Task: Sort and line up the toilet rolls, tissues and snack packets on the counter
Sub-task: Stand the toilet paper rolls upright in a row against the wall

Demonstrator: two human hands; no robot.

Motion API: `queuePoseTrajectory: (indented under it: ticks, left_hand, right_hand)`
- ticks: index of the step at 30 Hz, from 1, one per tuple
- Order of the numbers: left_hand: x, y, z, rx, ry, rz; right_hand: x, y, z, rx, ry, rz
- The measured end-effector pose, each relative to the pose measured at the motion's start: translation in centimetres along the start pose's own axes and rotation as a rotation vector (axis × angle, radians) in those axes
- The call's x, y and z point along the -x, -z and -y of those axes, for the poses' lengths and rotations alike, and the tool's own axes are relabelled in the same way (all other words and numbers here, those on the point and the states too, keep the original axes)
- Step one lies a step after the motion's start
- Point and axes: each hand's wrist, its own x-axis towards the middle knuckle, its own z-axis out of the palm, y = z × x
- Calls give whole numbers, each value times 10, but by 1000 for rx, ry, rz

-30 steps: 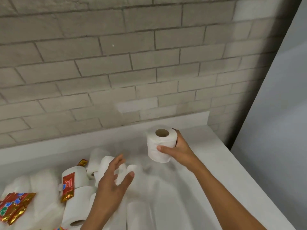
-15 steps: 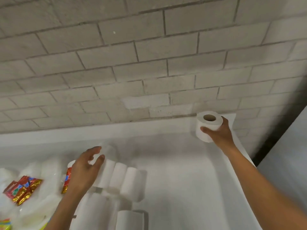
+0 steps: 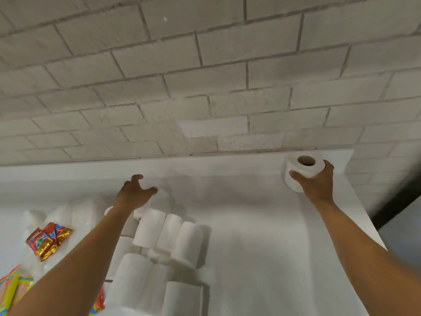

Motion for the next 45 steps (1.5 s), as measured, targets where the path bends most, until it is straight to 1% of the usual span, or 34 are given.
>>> queuePoseTrajectory:
  ticks: [3,5,10,13,19,22,25,28,30,32,34,38,41,43,45]
  left_hand:
    - [-9,-8,-7,-45,47,32]
    - [-13,-14,-9,-64,81,56]
    - [-15,-25,-12,-105,140,85]
    - [-19,-31,-10,-103,156,95]
    - [-20,-36,-6,-146,151,92]
    - [-14,-28,-17,-126,123,53]
    - [-3,-10,-37,-51,39,-46]
    - [13,7,-62,61,-114,-146]
    - [27,11,-82,148,-229,-185]
    - [42,11,-101,278,-333,-187]
    - [61,5,-120,391,-428,-160]
    - [104,-11,-157,503,-587,-74]
    - [132,-24,-176,577,-650,23]
    - [146,-33,-187,623,-662,84]
    - [159,-41,-194,662,-665,140]
  right_hand:
    - [2,-5,-11,38,-32,32]
    - [3,-5,-18,92,-19,48]
    - [25,-6,-10,168,-50,60]
    - [39,-7,-14,159,-137,65]
    - [63,-9,-12,155,-131,49]
    - [70,-7,-4,137,-154,36]
    - [75,-6,2,122,-167,15]
    - [83,-8,11,100,-151,24]
    - [91,-12,24,44,-128,95]
    - [100,-17,41,-29,-89,205]
    - [108,-22,58,-69,-18,306]
    - [119,-25,87,-149,58,506]
    - [123,-16,102,-146,111,591]
    - [123,-8,110,-209,156,637]
    - [121,-1,113,-251,239,683]
